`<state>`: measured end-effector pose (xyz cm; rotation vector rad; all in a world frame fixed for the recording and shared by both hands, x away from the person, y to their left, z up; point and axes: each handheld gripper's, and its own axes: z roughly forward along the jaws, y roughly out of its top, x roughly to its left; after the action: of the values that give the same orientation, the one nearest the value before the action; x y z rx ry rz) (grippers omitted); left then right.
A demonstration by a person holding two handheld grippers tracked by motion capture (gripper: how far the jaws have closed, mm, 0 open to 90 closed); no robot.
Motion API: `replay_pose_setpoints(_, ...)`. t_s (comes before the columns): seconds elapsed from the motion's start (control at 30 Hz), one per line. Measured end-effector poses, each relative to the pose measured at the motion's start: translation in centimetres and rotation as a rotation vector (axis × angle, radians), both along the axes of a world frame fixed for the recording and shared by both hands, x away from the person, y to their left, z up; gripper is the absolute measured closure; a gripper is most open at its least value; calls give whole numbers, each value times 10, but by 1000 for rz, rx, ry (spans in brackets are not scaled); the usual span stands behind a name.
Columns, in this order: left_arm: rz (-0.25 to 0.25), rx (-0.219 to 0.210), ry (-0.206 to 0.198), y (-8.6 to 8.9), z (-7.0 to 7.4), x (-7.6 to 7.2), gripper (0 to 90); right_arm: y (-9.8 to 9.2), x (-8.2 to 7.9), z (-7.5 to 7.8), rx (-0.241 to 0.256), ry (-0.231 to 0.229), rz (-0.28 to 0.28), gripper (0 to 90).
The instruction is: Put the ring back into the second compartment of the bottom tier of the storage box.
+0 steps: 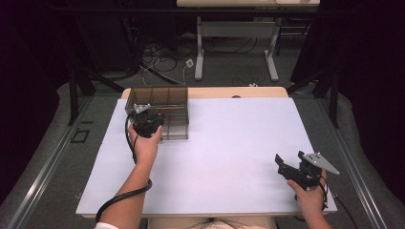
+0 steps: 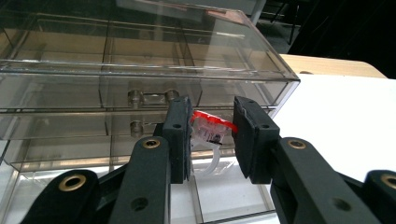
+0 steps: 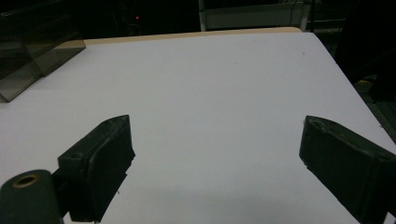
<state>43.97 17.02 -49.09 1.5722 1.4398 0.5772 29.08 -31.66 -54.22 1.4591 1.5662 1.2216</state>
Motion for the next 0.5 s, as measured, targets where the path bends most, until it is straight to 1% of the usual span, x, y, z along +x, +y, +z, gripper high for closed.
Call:
replay_pose_setpoints(0.13,12,-3,7,2,-3,2,675,0,0,0,-2,3,-1,93)
replay_pose_setpoints(0.37,28,-4,50,5,-11,5,675,0,0,0,-2,2,0,93)
replay_pose_setpoints(0.43,28,1,58,6,-13,6,675,0,0,0,-2,2,1,94)
replay_pose_setpoints(0.5,29,3,66,7,-16,6,675,0,0,0,-2,10,1,95)
